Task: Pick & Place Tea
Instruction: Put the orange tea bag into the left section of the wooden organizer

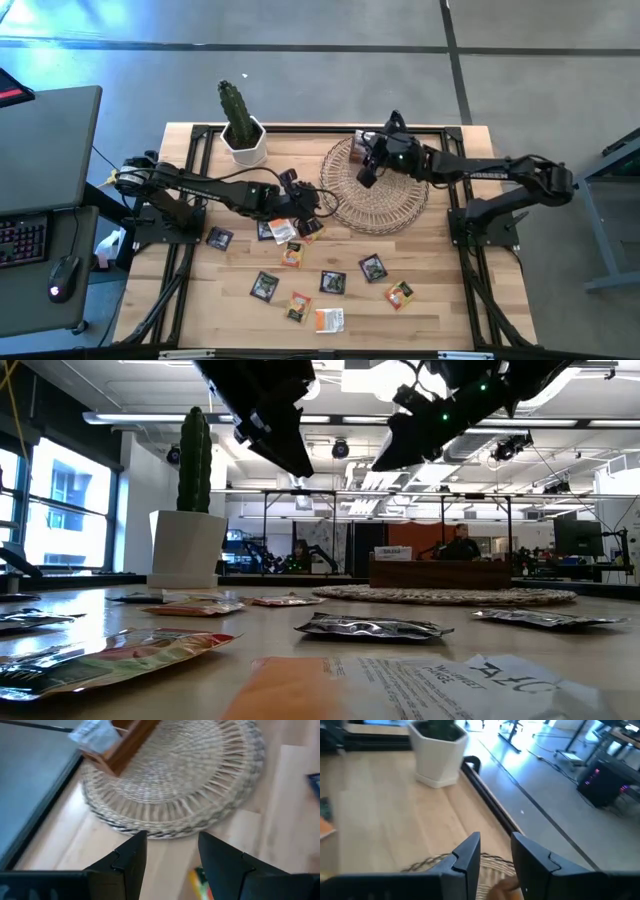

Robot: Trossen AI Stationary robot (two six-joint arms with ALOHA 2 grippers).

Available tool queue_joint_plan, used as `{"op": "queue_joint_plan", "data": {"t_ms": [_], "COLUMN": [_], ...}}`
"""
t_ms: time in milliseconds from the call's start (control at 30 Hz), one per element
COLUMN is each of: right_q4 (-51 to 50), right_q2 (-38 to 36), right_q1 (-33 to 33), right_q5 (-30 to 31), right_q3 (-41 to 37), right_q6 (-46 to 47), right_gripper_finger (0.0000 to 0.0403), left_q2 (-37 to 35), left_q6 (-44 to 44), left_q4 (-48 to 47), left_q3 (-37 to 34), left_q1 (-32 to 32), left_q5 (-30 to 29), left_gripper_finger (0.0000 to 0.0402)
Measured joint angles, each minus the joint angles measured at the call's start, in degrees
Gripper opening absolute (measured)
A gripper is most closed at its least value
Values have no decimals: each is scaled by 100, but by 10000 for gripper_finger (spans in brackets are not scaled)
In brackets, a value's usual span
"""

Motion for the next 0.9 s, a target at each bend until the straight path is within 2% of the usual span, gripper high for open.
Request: {"op": "queue_joint_plan", "data": {"t_ms": [133, 233, 300, 433, 667, 900], "right_q4": [-21, -83, -162, -309, -546, -1017], "right_q2": [0, 0, 1, 2, 2, 2], "right_q1": [252, 505, 693, 1055, 1546, 2036], "right_q5": [-518, -1030, -1138, -1044, -517, -685], "right_q3": [0, 0, 0, 0, 2, 2], "right_q6": [17, 365, 548, 607, 616, 771], "right_gripper_finger": [106, 102, 100, 95, 89, 89], "left_q2": [0, 0, 0, 0, 0, 0], "left_q6": [0, 0, 2, 1, 2, 2], "left_q4": [156, 331, 470, 723, 894, 894], "left_q3": [0, 0, 0, 2, 7, 7], "left_q1": [-1, -1, -1, -1, -1, -1], "left_q5": [324, 551, 663, 693, 695, 695], "left_gripper_finger": [174, 174, 174, 174, 174, 174]}}
